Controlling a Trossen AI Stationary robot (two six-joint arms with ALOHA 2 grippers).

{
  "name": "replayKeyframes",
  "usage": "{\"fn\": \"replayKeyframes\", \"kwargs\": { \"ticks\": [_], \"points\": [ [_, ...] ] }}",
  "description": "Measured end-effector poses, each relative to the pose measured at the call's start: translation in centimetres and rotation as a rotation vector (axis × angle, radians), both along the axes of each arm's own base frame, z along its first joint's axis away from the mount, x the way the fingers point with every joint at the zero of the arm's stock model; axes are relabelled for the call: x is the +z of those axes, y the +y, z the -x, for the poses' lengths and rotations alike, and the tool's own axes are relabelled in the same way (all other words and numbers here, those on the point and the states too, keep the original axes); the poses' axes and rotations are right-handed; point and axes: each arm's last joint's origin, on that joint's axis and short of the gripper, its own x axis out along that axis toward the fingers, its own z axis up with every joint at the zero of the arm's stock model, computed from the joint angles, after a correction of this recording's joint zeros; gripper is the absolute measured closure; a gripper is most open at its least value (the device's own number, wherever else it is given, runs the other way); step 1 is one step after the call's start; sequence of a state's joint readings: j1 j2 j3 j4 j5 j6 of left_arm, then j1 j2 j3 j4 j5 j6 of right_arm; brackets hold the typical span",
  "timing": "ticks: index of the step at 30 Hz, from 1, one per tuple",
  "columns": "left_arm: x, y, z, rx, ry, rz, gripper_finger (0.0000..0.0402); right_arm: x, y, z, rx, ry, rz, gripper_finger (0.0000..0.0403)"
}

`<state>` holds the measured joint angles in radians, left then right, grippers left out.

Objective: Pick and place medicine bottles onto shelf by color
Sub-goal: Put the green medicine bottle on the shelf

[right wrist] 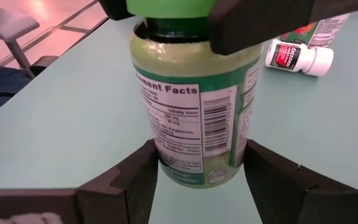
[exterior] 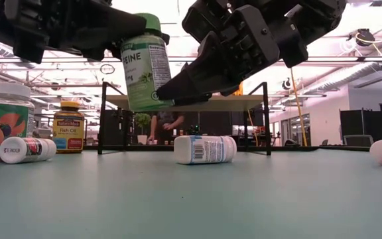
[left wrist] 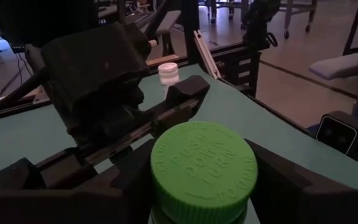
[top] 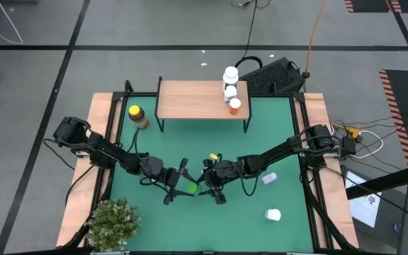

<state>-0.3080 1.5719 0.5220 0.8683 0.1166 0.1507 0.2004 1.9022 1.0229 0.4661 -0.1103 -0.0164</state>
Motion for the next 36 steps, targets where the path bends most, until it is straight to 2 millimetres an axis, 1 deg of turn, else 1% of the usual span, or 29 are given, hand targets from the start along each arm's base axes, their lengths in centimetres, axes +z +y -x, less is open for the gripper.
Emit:
{"fn": "replayKeyframes", "kwargs": {
  "ticks": [8, 14, 17, 20, 23, 27, 29, 32, 34, 36],
  "points": [
    [-0.1, 0.0, 0.0, -0.006, 0.005, -0.011, 0.0184, 0.0, -0.1, 0.0, -0.022, 0.004, 0.004, 0.0191],
    [-0.3, 0.2, 0.0, 0.056, 0.027, -0.028, 0.0184, -0.1, -0.1, 0.2, -0.096, 0.031, 0.026, 0.0154],
    [-0.3, 0.7, 0.2, 0.088, 0.069, -0.035, 0.0184, 0.5, -0.6, 0.8, -0.184, 0.086, 0.050, 0.0140],
    [0.5, 1.4, 0.6, 0.116, 0.089, -0.035, 0.0184, 1.4, -1.0, 1.7, -0.242, 0.146, 0.069, 0.0138],
    [1.4, 2.2, 0.8, 0.171, 0.087, -0.029, 0.0184, 3.0, -1.1, 2.8, -0.272, 0.181, 0.071, 0.0144],
    [2.3, 3.5, 0.9, 0.264, 0.054, -0.029, 0.0183, 6.1, -1.6, 4.5, -0.258, 0.174, 0.110, 0.0154],
    [2.6, 4.4, 0.8, 0.304, 0.054, -0.019, 0.0183, 8.1, -1.8, 5.4, -0.240, 0.123, 0.137, 0.0159],
    [3.7, 5.6, -0.4, 0.329, 0.115, -0.007, 0.0183, 11.3, -2.2, 6.9, -0.262, 0.004, 0.193, 0.0164],
    [4.7, 6.2, -1.2, 0.348, 0.169, -0.042, 0.0183, 13.4, -2.6, 8.0, -0.286, -0.078, 0.215, 0.0167],
    [6.2, 6.8, -2.0, 0.372, 0.173, -0.098, 0.0183, 15.3, -2.9, 9.1, -0.315, -0.148, 0.228, 0.0170]
  ]
}}
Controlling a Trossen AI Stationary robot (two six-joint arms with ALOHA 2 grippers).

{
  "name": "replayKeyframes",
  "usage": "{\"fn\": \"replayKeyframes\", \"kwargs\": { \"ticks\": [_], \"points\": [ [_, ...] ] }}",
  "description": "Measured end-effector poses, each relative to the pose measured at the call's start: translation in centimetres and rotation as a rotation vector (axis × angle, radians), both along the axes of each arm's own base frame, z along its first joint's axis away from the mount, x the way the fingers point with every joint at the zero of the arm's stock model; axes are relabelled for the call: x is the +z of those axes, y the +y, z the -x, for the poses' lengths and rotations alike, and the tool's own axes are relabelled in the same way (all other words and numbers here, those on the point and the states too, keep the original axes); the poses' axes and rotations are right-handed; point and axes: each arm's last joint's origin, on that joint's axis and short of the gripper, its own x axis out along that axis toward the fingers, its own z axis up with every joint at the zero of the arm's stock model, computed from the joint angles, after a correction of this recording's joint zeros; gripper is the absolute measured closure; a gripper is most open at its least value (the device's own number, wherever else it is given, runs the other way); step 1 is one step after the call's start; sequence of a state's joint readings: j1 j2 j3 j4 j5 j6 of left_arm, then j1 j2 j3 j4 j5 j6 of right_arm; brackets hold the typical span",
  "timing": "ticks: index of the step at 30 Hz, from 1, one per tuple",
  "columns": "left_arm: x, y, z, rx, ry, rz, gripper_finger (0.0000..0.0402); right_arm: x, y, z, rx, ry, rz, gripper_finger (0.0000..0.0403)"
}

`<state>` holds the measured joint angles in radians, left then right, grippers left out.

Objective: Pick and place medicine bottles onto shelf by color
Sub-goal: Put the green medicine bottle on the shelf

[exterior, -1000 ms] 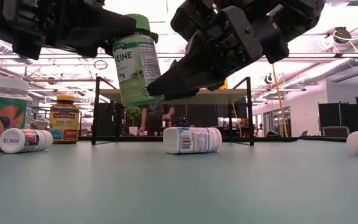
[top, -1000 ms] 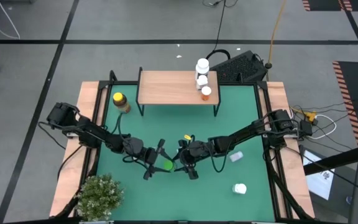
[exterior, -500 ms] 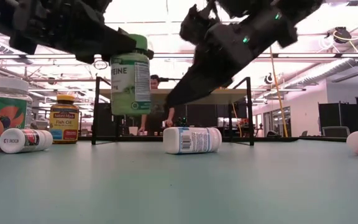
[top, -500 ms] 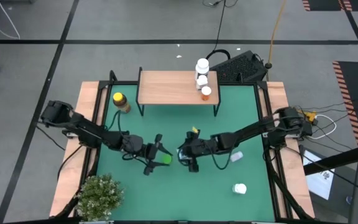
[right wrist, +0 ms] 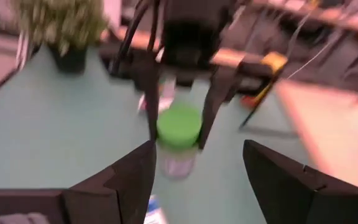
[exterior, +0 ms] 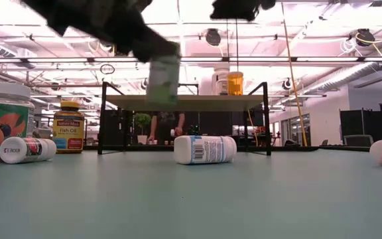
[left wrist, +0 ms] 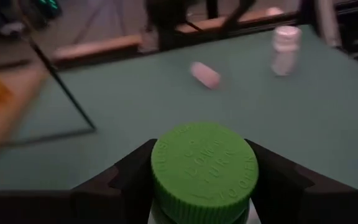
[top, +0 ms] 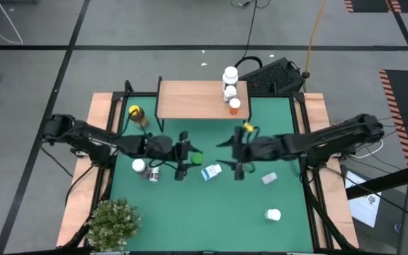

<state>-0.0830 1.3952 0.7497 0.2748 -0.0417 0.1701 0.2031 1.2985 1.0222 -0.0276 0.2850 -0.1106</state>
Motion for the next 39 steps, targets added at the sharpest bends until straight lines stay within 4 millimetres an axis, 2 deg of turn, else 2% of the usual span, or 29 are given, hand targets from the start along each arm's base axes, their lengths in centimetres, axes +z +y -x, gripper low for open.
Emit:
{"fn": "replayKeyframes", "kwargs": {
  "ticks": [3, 6, 10, 14, 17, 21, 29, 33, 39],
  "points": [
    [2.8, 1.2, -1.1, 0.036, -0.035, -0.083, 0.0183, 2.1, -0.5, 1.6, -0.047, -0.078, 0.020, 0.0172],
    [5.2, 3.1, -1.7, 0.096, -0.088, -0.110, 0.0183, 3.0, -0.8, 2.8, -0.089, -0.120, -0.026, 0.0172],
    [7.2, 6.5, -1.9, 0.201, -0.156, -0.149, 0.0183, 2.1, -1.1, 4.2, -0.097, -0.120, -0.048, 0.0172],
    [8.0, 10.0, -1.4, 0.275, -0.215, -0.181, 0.0183, 1.9, -1.6, 5.5, -0.171, -0.142, -0.021, 0.0172],
    [7.9, 12.6, -1.2, 0.280, -0.260, -0.152, 0.0183, 2.4, -2.0, 6.5, -0.243, -0.187, -0.012, 0.0172],
    [6.7, 15.5, -1.3, 0.272, -0.258, -0.108, 0.0183, 2.4, -2.1, 7.2, -0.252, -0.224, -0.039, 0.0172],
    [4.1, 19.4, -1.5, 0.319, -0.223, -0.088, 0.0183, 1.9, -2.2, 6.9, -0.241, -0.297, 0.006, 0.0172],
    [3.5, 21.0, -2.2, 0.293, -0.213, -0.049, 0.0183, 1.9, -2.4, 6.9, -0.249, -0.304, 0.008, 0.0172],
    [3.9, 23.9, -4.5, 0.323, -0.163, -0.024, 0.0183, 1.9, -2.4, 6.9, -0.249, -0.304, 0.006, 0.0172]
  ]
}}
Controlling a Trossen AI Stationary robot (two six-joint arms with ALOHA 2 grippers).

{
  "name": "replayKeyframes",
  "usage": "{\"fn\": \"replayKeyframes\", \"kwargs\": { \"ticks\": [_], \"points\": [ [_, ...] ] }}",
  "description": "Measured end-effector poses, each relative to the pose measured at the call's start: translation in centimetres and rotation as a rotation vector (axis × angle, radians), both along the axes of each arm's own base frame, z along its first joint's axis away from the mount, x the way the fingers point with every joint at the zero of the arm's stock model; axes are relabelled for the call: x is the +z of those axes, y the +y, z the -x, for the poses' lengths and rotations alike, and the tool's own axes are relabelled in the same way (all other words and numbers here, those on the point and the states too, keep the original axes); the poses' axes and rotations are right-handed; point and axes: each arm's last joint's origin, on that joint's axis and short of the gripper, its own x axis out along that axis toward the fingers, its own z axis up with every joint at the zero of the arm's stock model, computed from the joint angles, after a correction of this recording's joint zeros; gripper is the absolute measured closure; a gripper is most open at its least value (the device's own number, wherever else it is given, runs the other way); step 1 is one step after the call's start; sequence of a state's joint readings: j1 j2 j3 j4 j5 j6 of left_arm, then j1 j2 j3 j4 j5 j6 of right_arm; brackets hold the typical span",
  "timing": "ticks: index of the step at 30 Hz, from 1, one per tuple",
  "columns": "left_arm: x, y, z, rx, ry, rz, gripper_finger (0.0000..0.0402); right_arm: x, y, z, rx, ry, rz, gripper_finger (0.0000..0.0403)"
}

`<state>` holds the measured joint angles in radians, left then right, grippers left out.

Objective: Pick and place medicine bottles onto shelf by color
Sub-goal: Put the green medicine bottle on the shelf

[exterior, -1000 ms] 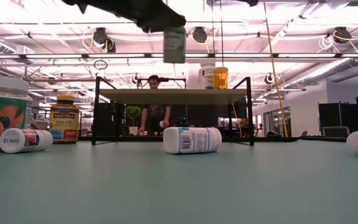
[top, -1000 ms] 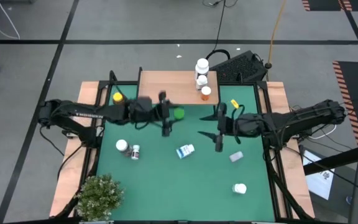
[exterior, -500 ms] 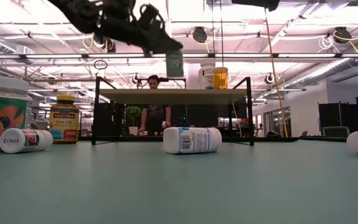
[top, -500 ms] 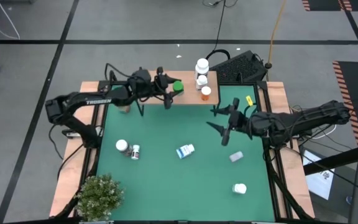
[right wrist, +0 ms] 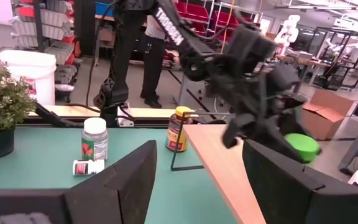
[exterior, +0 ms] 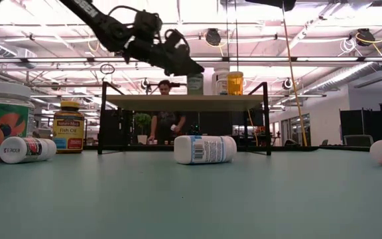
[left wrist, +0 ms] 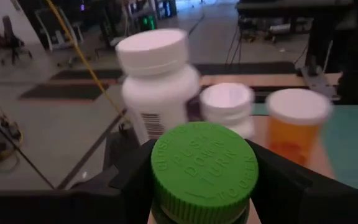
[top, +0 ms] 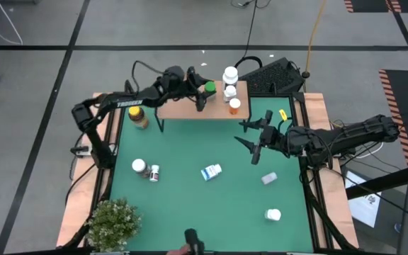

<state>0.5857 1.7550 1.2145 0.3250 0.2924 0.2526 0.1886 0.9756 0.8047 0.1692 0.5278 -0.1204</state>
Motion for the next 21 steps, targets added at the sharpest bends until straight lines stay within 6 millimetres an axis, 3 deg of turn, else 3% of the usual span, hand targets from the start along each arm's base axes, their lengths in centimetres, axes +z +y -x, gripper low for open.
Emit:
{"fn": "replayKeyframes", "kwargs": {
  "ticks": [8, 21],
  "points": [
    [0.5, 3.1, -1.8, 0.045, 0.069, 0.080, 0.0183, -0.4, 0.0, 0.0, -0.001, 0.036, -0.014, 0.0172],
    [0.4, 4.9, -0.9, 0.105, 0.052, 0.123, 0.0183, -0.7, 0.0, 0.1, -0.004, 0.055, -0.042, 0.0172]
  ]
}}
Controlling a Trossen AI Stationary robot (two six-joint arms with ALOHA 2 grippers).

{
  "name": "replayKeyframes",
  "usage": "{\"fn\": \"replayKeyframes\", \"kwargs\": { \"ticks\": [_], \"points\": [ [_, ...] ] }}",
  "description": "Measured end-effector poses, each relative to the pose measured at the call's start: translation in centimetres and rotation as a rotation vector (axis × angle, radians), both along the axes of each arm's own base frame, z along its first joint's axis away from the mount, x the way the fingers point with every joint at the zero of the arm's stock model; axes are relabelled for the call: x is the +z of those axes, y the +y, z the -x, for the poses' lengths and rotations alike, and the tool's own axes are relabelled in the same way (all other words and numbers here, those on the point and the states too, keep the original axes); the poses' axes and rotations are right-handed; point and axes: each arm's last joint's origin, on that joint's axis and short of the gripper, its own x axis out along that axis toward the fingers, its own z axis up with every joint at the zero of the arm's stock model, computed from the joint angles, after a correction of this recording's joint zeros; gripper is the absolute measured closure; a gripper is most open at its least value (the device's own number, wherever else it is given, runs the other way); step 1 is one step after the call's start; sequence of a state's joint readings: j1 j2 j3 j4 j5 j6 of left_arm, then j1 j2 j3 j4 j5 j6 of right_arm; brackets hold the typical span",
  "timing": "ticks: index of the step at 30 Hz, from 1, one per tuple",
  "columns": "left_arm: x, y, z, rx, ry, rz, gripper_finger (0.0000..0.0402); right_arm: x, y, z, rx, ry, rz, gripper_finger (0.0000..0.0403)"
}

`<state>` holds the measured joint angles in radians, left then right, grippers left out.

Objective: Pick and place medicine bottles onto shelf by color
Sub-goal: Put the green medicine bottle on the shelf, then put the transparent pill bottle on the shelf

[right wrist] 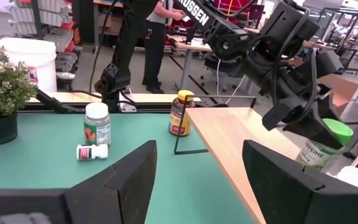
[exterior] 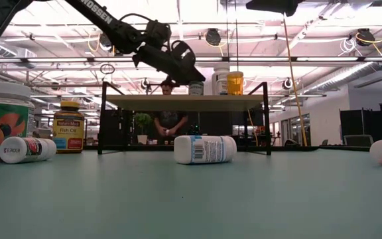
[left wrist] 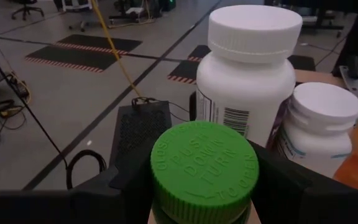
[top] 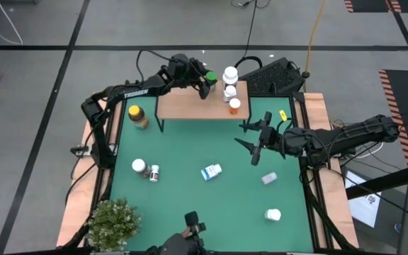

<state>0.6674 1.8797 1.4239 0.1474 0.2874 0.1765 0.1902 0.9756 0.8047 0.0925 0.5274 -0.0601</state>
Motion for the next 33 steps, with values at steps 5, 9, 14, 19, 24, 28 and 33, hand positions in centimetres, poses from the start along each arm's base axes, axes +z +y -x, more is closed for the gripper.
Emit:
{"fn": "replayKeyframes", "kwargs": {
  "ticks": [5, 9, 14, 19, 24, 28, 33],
  "points": [
    [0.0, 0.0, 0.0, 0.002, 0.001, 0.005, 0.0171, 0.0, 0.0, 0.0, -0.004, -0.010, -0.028, 0.0172],
    [-0.1, 0.0, 0.0, 0.003, 0.003, 0.010, 0.0138, 0.0, 0.0, 0.0, -0.006, -0.013, -0.045, 0.0172],
    [0.0, -0.1, 0.1, 0.004, 0.016, 0.017, 0.0087, -0.2, 0.0, 0.0, -0.003, -0.011, -0.045, 0.0172],
    [1.7, -1.2, 1.0, 0.034, 0.065, -0.032, 0.0048, -1.7, 0.2, 0.0, 0.061, 0.000, -0.059, 0.0172],
    [4.2, -3.3, 2.5, 0.022, 0.123, -0.042, 0.0036, -2.9, 0.2, 0.1, 0.076, -0.091, -0.093, 0.0172],
    [5.9, -5.4, 3.7, 0.004, 0.110, -0.031, 0.0046, -2.9, 0.2, 0.1, 0.082, -0.095, -0.022, 0.0172],
    [5.0, -9.0, 5.5, -0.041, 0.054, -0.031, 0.0076, -2.9, 0.2, 0.1, 0.080, -0.095, -0.023, 0.0172]
  ]
}}
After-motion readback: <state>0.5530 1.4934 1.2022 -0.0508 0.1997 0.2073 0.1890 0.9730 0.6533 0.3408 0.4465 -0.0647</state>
